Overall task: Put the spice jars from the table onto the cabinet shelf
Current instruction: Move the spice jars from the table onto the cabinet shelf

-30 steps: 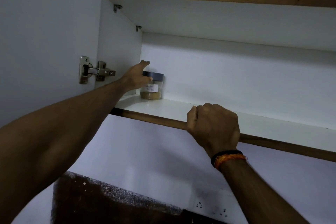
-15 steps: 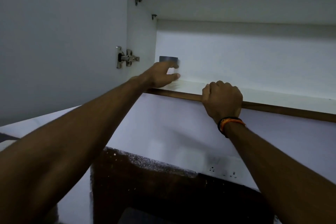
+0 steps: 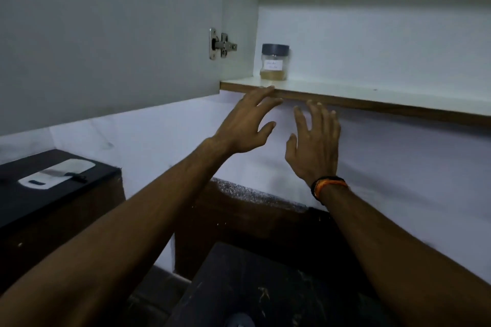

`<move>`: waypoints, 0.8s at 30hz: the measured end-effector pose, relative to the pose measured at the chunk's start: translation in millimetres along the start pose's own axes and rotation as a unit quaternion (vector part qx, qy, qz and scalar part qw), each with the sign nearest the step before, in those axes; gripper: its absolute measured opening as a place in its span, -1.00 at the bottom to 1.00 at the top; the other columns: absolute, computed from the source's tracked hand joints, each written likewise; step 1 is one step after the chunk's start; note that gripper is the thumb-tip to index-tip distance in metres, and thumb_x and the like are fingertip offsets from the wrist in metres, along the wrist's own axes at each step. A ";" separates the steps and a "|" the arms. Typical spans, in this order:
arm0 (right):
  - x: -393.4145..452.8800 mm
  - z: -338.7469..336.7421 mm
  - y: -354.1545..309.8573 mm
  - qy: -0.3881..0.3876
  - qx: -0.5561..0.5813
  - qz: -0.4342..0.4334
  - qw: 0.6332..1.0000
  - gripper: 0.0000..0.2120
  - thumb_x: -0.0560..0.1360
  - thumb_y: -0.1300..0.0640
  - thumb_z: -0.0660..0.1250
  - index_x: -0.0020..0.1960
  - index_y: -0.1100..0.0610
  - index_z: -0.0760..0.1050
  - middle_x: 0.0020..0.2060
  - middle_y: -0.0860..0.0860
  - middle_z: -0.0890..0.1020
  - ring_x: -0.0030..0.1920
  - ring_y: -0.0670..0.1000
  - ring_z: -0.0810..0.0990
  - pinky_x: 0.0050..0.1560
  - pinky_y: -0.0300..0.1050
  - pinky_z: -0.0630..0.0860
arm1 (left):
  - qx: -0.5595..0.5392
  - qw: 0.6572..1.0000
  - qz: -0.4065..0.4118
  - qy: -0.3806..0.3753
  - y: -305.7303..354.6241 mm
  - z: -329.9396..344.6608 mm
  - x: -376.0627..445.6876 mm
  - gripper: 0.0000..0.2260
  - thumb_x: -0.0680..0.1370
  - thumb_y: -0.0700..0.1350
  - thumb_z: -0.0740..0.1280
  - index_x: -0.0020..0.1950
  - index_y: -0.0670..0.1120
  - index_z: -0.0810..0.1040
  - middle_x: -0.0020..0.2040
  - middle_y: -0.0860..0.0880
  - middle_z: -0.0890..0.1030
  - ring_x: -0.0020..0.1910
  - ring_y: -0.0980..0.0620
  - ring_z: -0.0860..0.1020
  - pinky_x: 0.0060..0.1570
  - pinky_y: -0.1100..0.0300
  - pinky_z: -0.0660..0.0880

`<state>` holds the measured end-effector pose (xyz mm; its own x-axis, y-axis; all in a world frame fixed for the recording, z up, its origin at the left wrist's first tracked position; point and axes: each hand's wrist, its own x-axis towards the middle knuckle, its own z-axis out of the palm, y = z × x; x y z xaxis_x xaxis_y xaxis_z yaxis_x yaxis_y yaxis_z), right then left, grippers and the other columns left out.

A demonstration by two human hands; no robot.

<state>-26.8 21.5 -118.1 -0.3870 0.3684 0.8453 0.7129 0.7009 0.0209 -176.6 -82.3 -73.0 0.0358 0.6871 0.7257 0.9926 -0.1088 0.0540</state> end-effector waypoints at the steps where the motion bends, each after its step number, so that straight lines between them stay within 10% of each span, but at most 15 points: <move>1: -11.6 2.5 -5.7 -0.015 0.013 -0.005 1.000 -0.40 0.47 0.10 0.30 0.50 0.14 0.33 0.48 0.20 0.33 0.50 0.25 0.24 0.51 0.27 0.10 | -0.002 1.000 -0.011 -0.004 0.2 5.4 -13.7 -0.54 0.59 -0.09 0.33 0.49 -0.12 0.40 0.57 -0.15 0.27 0.56 -0.15 0.20 0.49 -0.01 0.19; 24: -317.8 53.9 -61.7 -0.496 0.186 0.063 0.846 -0.53 0.45 0.20 0.32 0.36 0.08 0.48 0.26 0.10 0.47 0.26 0.16 0.44 0.29 0.11 0.41 | -0.138 0.851 -0.282 -0.420 34.4 143.8 -332.3 -0.48 0.50 -0.07 0.42 0.44 -0.11 0.41 0.39 -0.15 0.47 0.37 -0.13 0.43 0.36 0.06 0.31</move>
<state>20.7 -105.9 -416.8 -0.7537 0.6560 -0.0400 0.6233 0.6941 -0.3601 -137.6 -211.1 -410.9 -0.2510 0.9450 -0.2095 0.8186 0.3227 0.4751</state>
